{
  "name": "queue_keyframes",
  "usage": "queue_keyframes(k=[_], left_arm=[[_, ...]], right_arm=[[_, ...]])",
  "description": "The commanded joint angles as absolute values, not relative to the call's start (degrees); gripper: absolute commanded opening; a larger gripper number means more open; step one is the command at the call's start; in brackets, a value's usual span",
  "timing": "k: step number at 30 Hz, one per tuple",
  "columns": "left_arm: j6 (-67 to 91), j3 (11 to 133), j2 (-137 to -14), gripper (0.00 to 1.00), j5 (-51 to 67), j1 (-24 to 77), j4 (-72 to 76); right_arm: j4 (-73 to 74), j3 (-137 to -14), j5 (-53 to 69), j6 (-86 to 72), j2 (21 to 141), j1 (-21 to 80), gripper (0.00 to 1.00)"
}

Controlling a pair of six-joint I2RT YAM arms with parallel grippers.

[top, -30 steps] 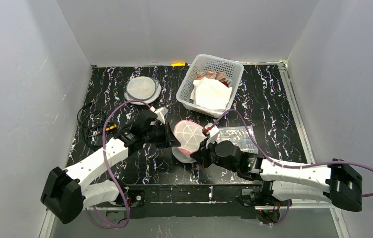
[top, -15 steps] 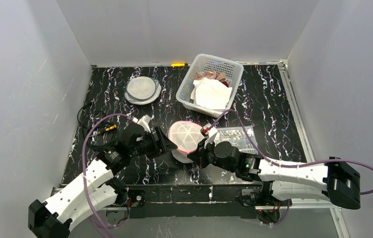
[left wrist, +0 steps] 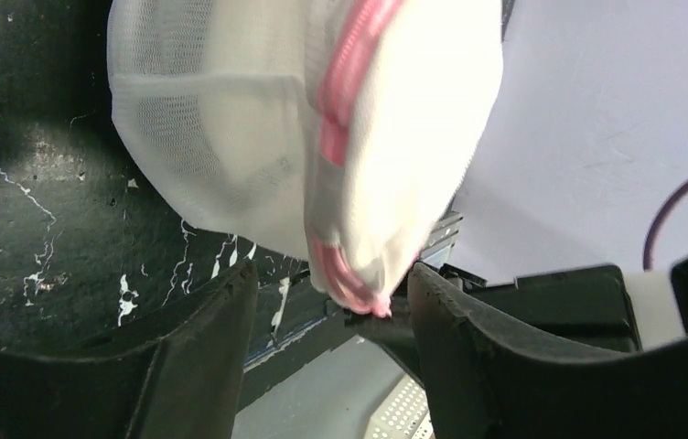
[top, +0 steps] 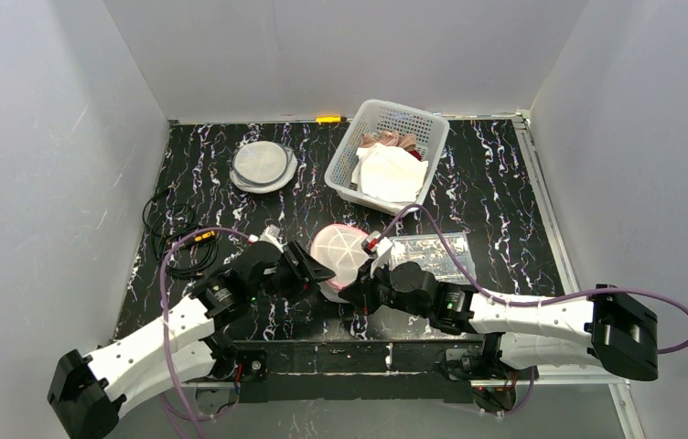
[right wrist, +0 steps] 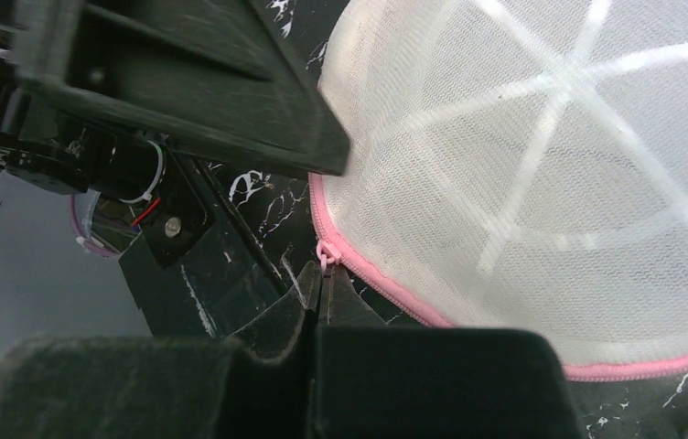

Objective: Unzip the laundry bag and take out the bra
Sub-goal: Unzip the laundry bag at the center of the board.

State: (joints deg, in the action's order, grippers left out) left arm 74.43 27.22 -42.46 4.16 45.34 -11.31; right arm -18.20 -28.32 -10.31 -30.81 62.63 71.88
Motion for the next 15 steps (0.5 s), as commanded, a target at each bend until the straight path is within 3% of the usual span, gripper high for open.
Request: queue_keyframes(k=[1,6,13,15], left_arm=[[77.8,27.4,-47.0,0.56,3.4,45.9,-6.4],[78.5,26.9,-47.0,0.39,1.3,45.9,-6.3],[78.0,27.6,-47.2,0.02,-0.5,46.0,-9.1],[77.1,27.9,-47.6,0.0,-0.9,46.0,-9.7]], right_arm=[[-22.0,-30.3,-9.2,-29.6,62.4,72.5,0.01],[-22.8,-30.3,-8.6,-29.7,62.9,72.7,0.01],[-20.1,-30.7,-10.6,-28.9,62.4,72.7,0.01],[-17.9,-30.8,-12.0,-28.7,61.9,72.7,0.01]])
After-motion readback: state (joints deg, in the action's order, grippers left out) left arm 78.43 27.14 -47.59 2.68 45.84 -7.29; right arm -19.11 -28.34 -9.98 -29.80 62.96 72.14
